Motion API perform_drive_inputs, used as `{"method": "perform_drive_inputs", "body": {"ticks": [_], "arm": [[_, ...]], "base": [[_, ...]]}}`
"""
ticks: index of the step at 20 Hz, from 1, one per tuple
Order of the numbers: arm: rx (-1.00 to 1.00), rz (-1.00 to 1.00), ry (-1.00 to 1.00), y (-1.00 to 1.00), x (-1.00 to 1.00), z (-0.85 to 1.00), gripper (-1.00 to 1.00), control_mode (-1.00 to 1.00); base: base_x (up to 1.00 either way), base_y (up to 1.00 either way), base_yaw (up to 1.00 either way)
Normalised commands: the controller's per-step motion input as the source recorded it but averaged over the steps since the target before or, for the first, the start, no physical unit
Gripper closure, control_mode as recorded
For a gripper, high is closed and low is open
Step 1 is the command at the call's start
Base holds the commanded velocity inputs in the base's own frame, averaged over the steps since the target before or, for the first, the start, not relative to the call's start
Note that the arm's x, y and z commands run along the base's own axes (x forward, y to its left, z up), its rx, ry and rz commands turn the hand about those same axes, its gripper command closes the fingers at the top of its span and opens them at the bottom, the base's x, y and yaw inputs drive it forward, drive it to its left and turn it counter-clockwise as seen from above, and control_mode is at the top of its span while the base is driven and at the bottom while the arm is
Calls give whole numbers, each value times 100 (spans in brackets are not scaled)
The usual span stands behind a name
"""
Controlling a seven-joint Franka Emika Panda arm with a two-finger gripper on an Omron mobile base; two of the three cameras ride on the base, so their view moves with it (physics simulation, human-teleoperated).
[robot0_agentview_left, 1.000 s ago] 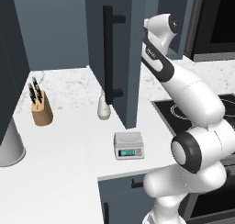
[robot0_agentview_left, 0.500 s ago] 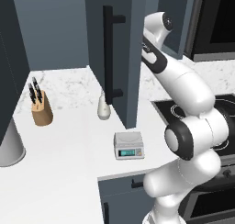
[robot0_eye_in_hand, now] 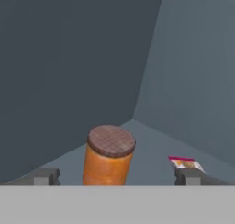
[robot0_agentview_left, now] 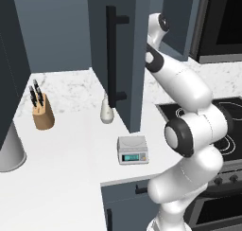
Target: Pick the jam and place it on the digital scale for weighing, and close the cabinet.
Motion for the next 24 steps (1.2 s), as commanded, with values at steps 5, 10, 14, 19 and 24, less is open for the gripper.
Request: {"method": "perform_drive_inputs", "body": {"ticks": [5,10,14,19,24], "arm": [[-4,2,5,22,18,-21,-100,-100],[-1,5,1,25,2,-5,-100,-100],[7,3,4,5,11,-5,-100,-100],[4,5,6,0,11,0,-100,-100],[0,4,12,0,19,0,-100,-100]], "base": [[0,0,0],[0,0,0],[0,0,0],[0,0,0],[0,0,0]]}}
